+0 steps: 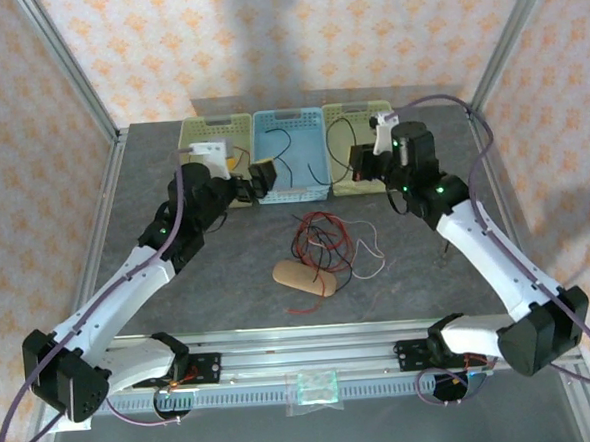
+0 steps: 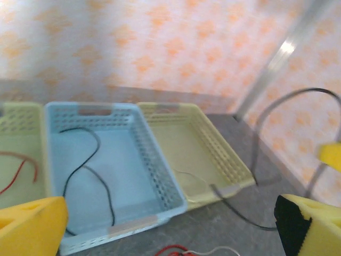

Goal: Untangle the cables

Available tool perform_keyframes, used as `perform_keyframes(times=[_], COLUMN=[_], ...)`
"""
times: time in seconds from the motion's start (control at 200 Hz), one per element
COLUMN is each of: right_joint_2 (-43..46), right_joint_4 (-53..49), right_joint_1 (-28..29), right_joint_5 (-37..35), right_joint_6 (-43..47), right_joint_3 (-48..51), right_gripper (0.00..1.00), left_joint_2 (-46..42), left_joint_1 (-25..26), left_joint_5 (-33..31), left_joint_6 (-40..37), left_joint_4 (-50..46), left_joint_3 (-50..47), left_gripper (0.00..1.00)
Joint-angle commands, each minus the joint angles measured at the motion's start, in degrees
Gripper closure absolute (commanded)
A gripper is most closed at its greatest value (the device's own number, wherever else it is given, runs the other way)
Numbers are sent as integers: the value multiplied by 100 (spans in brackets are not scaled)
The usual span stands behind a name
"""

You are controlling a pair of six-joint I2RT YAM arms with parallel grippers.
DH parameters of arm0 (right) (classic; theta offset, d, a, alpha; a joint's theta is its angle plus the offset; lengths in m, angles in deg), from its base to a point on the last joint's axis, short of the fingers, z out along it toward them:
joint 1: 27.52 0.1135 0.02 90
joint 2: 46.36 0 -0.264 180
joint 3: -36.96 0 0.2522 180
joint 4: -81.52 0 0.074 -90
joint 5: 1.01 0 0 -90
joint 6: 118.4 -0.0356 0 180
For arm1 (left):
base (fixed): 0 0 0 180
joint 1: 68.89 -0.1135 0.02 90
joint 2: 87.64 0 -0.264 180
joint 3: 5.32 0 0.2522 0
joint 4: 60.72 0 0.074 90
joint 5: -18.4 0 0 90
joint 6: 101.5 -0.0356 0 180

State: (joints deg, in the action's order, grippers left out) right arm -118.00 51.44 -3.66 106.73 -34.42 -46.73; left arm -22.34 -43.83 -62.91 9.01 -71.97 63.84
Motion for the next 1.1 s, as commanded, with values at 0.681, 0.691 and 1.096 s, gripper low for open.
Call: perform_keyframes(times=[0.681,0.691,1.096], right_joint_2=[-4750,-4804,-5717], right_joint_4=[-118,-146,-908], right_joint_1=[357,357,358], right_joint_5=[33,12,-82], right_joint_6=[-858,-875,-968], right_joint_3=[-3847,-3886,-4784], right_gripper=[100,100,72], left_joint_2=[770,749,216], left_joint_1=[-1056,-1060,-1056], left_joint_5=[-48,-53,230], left_joint_6=[1965,1970,1766], left_joint_4=[-687,-678,-24], left_joint_3=[-674,-685,-1401], left_gripper=[1,1,1])
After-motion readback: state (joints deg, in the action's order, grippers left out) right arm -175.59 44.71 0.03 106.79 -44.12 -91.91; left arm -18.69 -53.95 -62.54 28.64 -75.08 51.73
